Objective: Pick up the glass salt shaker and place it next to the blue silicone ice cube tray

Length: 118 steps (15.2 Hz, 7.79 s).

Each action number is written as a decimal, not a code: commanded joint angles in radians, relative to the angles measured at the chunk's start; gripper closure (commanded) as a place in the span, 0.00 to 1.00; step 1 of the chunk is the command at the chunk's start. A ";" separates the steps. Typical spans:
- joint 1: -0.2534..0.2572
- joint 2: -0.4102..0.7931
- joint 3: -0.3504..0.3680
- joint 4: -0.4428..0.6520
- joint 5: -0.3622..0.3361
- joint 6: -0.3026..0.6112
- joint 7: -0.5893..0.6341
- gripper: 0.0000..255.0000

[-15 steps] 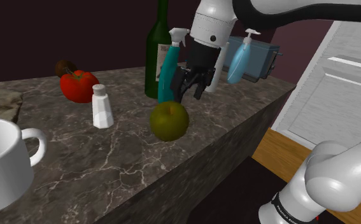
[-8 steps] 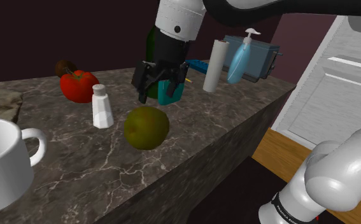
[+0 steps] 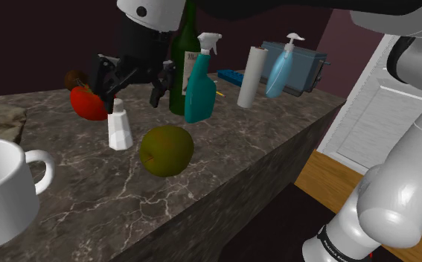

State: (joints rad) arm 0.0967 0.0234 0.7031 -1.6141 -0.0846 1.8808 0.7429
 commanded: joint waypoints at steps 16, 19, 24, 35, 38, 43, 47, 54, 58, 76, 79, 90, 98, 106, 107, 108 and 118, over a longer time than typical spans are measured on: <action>0.022 0.087 0.008 -0.012 -0.079 0.087 0.054 0.00; 0.022 0.087 0.008 -0.012 -0.079 0.087 0.054 1.00; 0.022 0.086 0.008 -0.012 -0.078 0.087 0.053 1.00; 0.039 0.115 0.014 0.139 -0.096 -0.043 0.054 1.00; 0.049 0.131 0.017 0.197 -0.108 -0.089 0.057 1.00; 0.073 0.166 0.021 0.306 -0.135 -0.172 0.063 1.00; 0.102 0.205 0.024 0.408 -0.165 -0.245 0.069 1.00; 0.190 0.302 0.023 0.639 -0.244 -0.396 0.079 1.00; 0.290 0.393 0.009 0.844 -0.321 -0.516 0.076 1.00; -0.263 -0.179 -0.142 0.155 0.200 -0.281 -0.395 1.00; -0.290 -0.232 -0.208 0.089 0.241 -0.271 -0.488 1.00; -0.374 -0.311 -0.418 -0.042 0.298 -0.261 -0.787 1.00; -0.436 -0.277 -0.548 -0.042 0.300 -0.266 -0.980 1.00; -0.503 -0.177 -0.662 0.038 0.301 -0.284 -1.160 1.00; -0.512 -0.160 -0.675 0.054 0.303 -0.288 -1.182 1.00; -0.521 -0.142 -0.689 0.072 0.304 -0.292 -1.203 1.00; -0.626 0.103 -0.799 0.346 0.345 -0.370 -1.401 1.00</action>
State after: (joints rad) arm -0.5184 0.0954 -0.0875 -1.3069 0.2547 1.5231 -0.6410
